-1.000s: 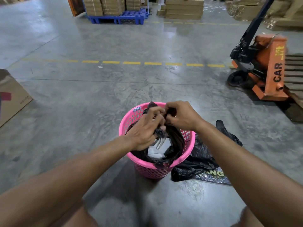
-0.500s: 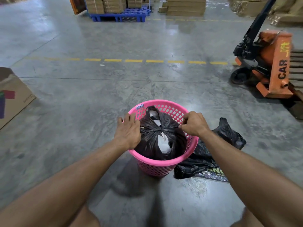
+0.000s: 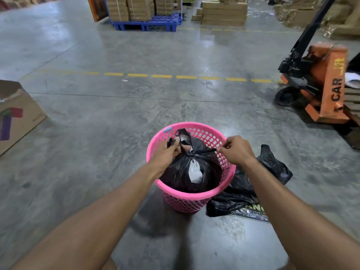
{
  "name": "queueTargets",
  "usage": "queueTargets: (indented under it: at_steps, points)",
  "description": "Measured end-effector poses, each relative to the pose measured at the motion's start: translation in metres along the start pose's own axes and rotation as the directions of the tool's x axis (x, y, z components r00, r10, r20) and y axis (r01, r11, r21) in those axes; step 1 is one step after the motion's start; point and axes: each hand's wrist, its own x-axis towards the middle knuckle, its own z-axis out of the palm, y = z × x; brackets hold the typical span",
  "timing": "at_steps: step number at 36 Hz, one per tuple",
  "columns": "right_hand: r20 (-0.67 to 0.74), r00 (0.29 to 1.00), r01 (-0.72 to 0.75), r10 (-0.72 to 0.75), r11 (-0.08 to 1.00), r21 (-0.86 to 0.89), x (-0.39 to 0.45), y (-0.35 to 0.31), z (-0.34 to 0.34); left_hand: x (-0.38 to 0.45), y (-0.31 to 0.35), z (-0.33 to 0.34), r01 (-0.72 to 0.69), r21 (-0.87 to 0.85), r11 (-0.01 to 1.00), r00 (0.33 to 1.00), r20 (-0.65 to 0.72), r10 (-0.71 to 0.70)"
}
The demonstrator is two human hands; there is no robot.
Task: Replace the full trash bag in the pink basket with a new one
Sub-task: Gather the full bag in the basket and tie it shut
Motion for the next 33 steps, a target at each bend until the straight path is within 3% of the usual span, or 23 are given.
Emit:
queueTargets:
  at_steps: [2,4,7,12,14,18,21,24,27,33]
  points:
    - [-0.024,0.997,0.068,-0.067,0.997,0.030,-0.004,-0.006,-0.006,0.005,0.000,0.014,0.018,-0.108,0.994,0.999,-0.041,-0.023]
    - [-0.025,0.990,0.141,-0.139,0.989,0.049,-0.007,-0.015,-0.009,0.011,0.003,0.023,0.005,-0.087,0.996,0.999,-0.050,-0.009]
    - [-0.032,0.966,0.257,-0.257,0.966,0.021,-0.010,-0.034,-0.011,0.017,0.013,0.030,-0.024,0.059,0.998,1.000,-0.011,0.024]
    - [-0.023,0.921,0.390,-0.389,0.921,0.022,-0.012,-0.069,-0.006,0.010,0.030,0.040,-0.088,0.322,0.943,0.984,0.175,0.032]
    - [-0.035,0.918,0.398,-0.396,0.914,0.080,-0.010,-0.075,-0.003,0.013,0.026,0.037,-0.107,0.378,0.920,0.980,0.199,0.032]
    - [-0.029,0.955,0.291,-0.295,0.914,0.282,-0.008,-0.068,-0.008,0.019,0.020,0.030,-0.038,0.315,0.948,0.989,0.145,-0.008]
    - [0.101,0.950,0.261,-0.294,0.931,0.254,-0.007,-0.050,-0.001,0.018,0.020,0.028,-0.036,0.279,0.960,0.988,0.153,-0.008]
    - [0.209,0.903,0.339,-0.374,0.922,0.187,-0.009,-0.039,0.016,0.018,0.020,0.027,-0.041,0.286,0.957,0.981,0.195,-0.016]
    - [0.088,0.924,0.367,-0.373,0.927,0.080,-0.007,-0.034,0.023,0.018,0.025,0.026,-0.035,0.282,0.959,0.971,0.238,-0.035]
    - [-0.064,0.945,0.326,-0.321,0.937,0.122,-0.009,-0.032,0.020,0.028,0.024,0.006,0.143,0.149,0.978,0.943,0.280,-0.180]
